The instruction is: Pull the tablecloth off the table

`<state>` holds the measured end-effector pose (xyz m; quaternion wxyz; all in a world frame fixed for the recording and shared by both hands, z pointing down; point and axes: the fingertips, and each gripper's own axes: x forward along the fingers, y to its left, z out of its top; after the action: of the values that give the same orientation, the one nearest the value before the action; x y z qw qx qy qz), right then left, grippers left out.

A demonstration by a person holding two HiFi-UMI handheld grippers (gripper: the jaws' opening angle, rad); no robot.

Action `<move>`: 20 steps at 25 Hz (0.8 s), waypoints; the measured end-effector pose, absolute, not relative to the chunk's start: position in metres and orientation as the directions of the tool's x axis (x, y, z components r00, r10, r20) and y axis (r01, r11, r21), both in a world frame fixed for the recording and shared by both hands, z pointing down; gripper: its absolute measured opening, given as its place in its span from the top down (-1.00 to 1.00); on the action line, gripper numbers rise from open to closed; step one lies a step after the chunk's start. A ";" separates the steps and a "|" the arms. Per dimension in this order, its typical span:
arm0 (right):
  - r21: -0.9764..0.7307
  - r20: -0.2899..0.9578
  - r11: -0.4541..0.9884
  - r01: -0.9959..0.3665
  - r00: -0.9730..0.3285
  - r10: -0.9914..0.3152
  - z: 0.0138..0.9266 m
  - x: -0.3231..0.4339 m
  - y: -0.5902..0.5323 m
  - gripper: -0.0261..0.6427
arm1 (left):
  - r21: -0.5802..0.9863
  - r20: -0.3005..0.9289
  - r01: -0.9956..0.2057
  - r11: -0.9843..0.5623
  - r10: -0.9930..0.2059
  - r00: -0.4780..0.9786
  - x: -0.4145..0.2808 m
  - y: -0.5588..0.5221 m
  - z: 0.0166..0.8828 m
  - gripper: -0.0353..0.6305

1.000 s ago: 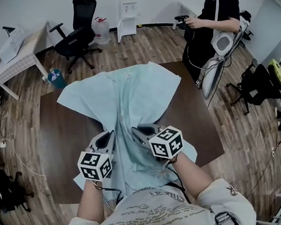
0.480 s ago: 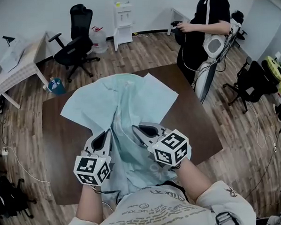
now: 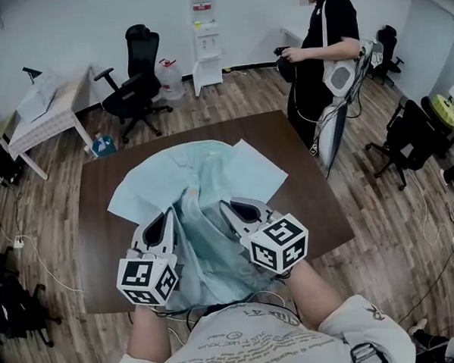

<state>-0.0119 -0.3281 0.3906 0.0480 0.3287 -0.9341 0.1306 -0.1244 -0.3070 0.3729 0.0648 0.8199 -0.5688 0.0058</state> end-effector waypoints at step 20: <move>-0.266 0.133 0.672 -0.691 -0.717 -0.684 0.364 0.066 -0.205 0.88 | 0.056 0.095 -0.995 -0.088 -0.991 0.093 -0.101 -0.149 0.346 0.87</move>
<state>0.0660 -0.2055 0.3638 0.0112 0.3760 -0.9144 0.1499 -0.1008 -0.1485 0.3459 0.0525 0.7374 -0.6733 0.0163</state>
